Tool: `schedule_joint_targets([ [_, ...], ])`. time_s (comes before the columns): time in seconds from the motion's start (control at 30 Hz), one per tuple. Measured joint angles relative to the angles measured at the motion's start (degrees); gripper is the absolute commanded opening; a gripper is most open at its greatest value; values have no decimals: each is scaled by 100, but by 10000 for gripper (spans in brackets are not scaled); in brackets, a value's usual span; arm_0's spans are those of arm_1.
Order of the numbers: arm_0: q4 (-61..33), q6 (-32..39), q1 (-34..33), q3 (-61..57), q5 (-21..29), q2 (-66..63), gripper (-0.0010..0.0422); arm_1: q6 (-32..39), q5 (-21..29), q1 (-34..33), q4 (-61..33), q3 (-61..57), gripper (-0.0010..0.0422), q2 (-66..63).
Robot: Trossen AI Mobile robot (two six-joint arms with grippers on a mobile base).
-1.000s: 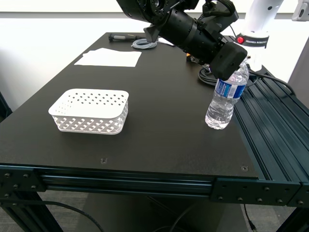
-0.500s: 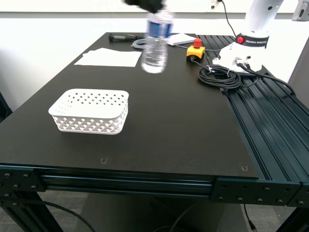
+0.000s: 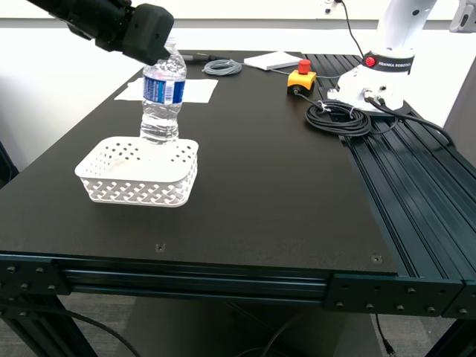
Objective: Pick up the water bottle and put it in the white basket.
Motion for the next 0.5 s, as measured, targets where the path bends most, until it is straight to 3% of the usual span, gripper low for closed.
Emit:
schedule_joint_targets([
  [0.3,-17,0,-4,0,-2,0,1,105,-221,42,-254,-122,4,0],
  [0.37,-20,0,-4,0,-2,0,1,125,-221,55,-426,-129,27,11],
  [0.5,-26,0,0,0,0,0,1,149,-240,70,-459,-129,133,42],
])
